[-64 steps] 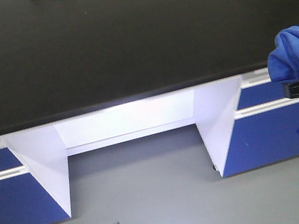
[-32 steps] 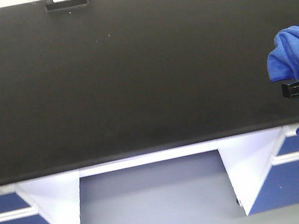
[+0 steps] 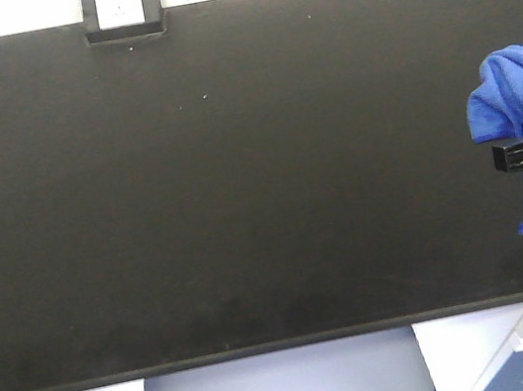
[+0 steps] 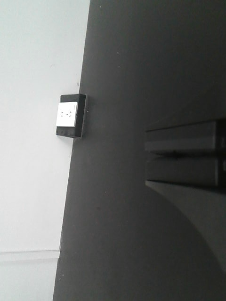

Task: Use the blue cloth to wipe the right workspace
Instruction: 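Approach the counter surface with the cloth held in the right gripper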

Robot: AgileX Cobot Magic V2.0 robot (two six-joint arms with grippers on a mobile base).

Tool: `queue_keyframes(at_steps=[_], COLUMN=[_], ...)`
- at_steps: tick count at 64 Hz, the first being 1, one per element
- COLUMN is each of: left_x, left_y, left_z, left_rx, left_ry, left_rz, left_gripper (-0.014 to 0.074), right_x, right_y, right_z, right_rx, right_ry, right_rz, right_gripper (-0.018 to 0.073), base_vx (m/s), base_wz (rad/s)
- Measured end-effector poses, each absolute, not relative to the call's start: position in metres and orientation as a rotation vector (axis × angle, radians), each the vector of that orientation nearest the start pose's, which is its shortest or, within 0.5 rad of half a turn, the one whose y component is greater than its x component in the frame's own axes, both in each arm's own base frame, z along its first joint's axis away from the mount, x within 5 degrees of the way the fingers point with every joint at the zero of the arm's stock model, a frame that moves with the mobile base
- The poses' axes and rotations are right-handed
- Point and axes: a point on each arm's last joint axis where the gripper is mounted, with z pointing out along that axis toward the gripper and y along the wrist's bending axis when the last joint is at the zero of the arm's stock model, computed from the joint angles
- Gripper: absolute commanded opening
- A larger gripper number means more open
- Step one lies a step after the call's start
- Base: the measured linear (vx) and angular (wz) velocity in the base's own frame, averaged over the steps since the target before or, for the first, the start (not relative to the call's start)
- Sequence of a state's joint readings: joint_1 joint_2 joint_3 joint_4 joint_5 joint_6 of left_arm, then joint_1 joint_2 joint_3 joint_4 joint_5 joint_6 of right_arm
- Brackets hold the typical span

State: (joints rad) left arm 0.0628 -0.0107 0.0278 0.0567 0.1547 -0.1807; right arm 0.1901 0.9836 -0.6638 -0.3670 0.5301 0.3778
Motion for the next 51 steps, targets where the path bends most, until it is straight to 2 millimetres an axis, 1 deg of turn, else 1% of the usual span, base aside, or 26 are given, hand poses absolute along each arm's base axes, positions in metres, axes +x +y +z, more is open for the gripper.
queue_keyframes(at_steps=[37,51], left_x=[0.0563,0.0563], left_y=[0.0043,0.0043], left_z=[0.1903,0.1903], left_rx=[-0.162,-0.162], left_ry=[1.647,1.647], left_rz=[-0.04,-0.04], left_gripper=[-0.0006,-0.0006], right_x=[0.1909,0.196], right_y=[0.0199,0.0217], right_z=[0.2832,0.2874], right_rx=[-0.059,-0.103], right_ry=[2.289,2.218], right_rz=[-0.082,-0.082], right_gripper=[0.0,0.0], base_vx=[0.04,0.0], base_wz=[0.01,0.0])
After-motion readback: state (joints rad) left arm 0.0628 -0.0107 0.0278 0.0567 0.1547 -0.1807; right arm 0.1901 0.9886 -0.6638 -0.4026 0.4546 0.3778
